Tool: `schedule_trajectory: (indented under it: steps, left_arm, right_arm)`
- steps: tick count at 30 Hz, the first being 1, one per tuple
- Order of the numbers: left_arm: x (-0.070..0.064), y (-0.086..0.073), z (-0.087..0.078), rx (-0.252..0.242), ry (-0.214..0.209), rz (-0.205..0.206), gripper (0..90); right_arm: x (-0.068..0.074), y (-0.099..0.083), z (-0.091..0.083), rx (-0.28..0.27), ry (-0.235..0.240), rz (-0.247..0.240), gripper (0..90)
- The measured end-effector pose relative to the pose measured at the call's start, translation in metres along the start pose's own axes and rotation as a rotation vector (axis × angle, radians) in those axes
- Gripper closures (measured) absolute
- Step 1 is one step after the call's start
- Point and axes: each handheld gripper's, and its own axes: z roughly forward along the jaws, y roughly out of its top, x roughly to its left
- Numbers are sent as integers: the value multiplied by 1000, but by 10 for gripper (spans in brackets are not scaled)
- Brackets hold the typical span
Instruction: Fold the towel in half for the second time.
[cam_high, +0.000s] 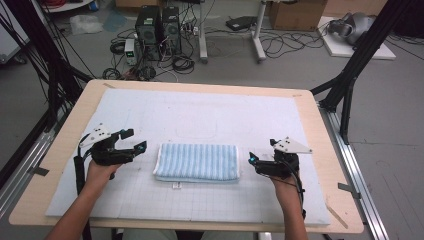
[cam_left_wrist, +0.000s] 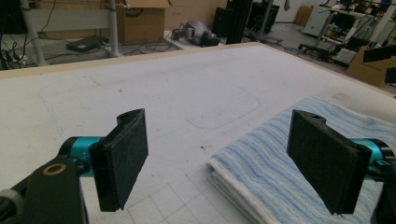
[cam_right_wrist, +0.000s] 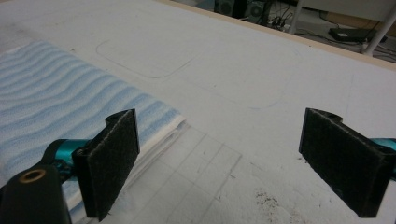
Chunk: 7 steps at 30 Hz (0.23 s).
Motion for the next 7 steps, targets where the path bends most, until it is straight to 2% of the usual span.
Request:
schedule_trajectory:
  steps: [7]
  left_arm:
    - [0,0,2,0,1,2,216]
  right_arm:
    - [-1,-1,-1,-1,2,3,115]
